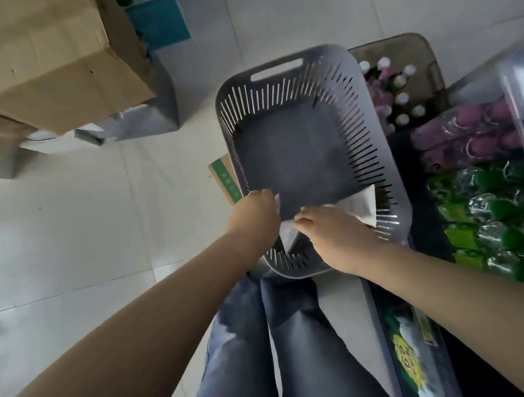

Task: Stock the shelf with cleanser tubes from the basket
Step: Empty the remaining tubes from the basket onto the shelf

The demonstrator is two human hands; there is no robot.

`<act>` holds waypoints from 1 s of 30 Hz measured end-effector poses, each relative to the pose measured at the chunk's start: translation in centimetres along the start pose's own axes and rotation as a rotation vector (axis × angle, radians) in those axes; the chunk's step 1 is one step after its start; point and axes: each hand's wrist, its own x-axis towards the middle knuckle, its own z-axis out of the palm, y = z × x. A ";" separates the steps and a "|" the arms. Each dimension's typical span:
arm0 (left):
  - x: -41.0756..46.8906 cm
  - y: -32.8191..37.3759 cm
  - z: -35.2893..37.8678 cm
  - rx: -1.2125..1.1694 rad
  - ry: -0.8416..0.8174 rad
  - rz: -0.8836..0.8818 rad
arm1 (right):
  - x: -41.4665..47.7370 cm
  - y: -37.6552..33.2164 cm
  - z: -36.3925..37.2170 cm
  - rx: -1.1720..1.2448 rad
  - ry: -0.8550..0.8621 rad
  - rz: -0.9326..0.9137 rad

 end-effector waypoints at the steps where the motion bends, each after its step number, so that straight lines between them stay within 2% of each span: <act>1: 0.7 -0.1 0.6 0.028 -0.010 0.015 | 0.5 0.4 0.9 -0.001 0.006 -0.012; 4: 2.4 -0.1 2.1 0.099 -0.036 0.071 | 1.9 1.0 2.8 0.014 0.014 -0.047; 8: 4.0 0.1 3.2 0.142 -0.067 0.053 | 3.1 1.4 4.3 0.012 0.075 -0.093; 17: 5.5 0.2 3.6 0.187 -0.034 0.086 | 4.1 3.0 4.8 0.050 0.124 -0.145; 22: 5.5 0.2 3.2 0.198 -0.049 0.099 | 3.9 3.1 4.9 0.036 0.134 -0.111; 30: 4.2 1.6 1.4 0.152 -0.051 0.059 | 2.1 3.0 3.9 0.085 0.250 -0.060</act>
